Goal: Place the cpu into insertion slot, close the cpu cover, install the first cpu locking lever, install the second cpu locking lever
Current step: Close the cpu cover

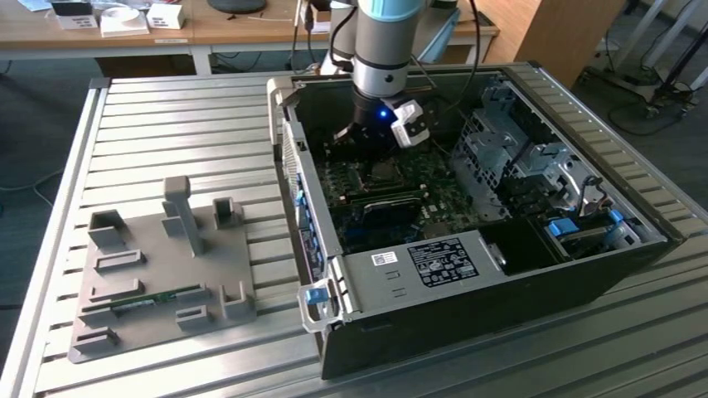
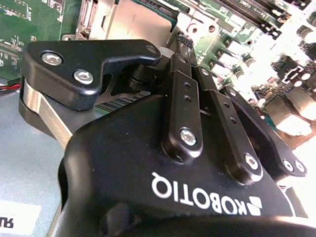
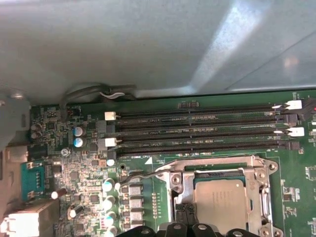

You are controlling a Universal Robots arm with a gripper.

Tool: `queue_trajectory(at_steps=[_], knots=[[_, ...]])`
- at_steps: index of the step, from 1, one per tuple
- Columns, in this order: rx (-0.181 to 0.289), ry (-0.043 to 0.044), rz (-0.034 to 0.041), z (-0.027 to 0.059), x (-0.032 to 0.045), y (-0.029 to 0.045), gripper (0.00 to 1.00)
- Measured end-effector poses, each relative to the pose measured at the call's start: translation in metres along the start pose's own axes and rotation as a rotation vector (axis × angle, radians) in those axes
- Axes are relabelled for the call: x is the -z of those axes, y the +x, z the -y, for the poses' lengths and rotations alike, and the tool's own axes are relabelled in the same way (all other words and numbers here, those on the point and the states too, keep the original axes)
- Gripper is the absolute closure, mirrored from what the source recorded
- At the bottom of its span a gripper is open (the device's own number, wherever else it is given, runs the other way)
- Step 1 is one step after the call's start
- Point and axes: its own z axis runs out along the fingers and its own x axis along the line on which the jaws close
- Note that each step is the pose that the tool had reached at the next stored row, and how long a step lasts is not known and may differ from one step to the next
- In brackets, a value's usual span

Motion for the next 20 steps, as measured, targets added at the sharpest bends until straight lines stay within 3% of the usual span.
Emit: queue_trajectory(at_steps=[7,15,20], knots=[[0.000,0.0002,-0.0001,0.0001,0.0116,-0.0004,0.90],[0.000,0.0002,-0.0001,0.0002,0.0324,-0.0011,0.90],[0.000,0.0001,0.0000,0.0002,0.0329,-0.0011,0.90]])
